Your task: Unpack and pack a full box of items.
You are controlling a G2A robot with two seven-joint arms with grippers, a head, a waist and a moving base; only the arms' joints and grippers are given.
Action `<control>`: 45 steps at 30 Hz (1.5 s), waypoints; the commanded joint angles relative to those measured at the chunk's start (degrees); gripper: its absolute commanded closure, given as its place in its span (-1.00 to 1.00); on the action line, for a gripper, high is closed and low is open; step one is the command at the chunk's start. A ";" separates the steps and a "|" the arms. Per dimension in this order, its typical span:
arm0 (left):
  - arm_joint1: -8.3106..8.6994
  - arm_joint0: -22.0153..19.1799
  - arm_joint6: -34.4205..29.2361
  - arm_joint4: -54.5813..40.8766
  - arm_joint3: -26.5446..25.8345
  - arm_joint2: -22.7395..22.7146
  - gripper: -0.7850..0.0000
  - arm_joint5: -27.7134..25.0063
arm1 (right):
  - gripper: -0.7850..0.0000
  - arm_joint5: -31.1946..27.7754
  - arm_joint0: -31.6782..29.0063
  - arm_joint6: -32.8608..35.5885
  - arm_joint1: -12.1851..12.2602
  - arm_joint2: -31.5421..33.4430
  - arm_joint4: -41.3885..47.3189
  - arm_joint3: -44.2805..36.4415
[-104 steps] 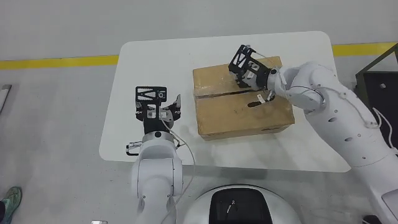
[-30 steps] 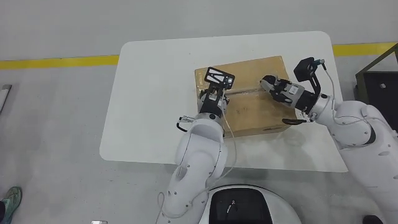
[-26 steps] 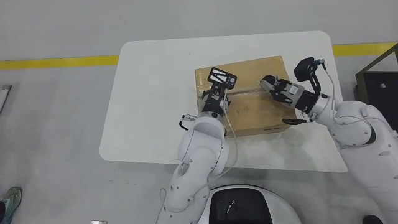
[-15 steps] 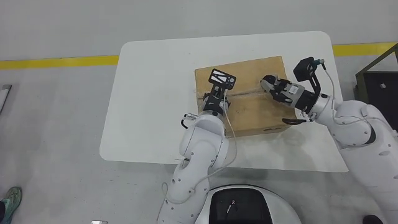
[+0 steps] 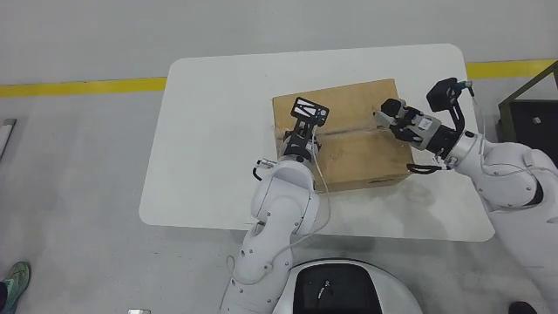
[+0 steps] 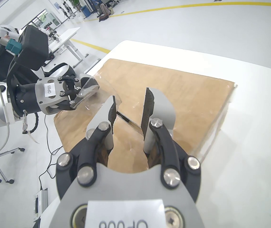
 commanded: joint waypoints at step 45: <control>-0.24 2.27 -0.67 -1.93 -12.39 -1.43 -1.00 -0.98 | -1.00 8.17 -10.10 11.35 2.19 12.16 21.74 -11.37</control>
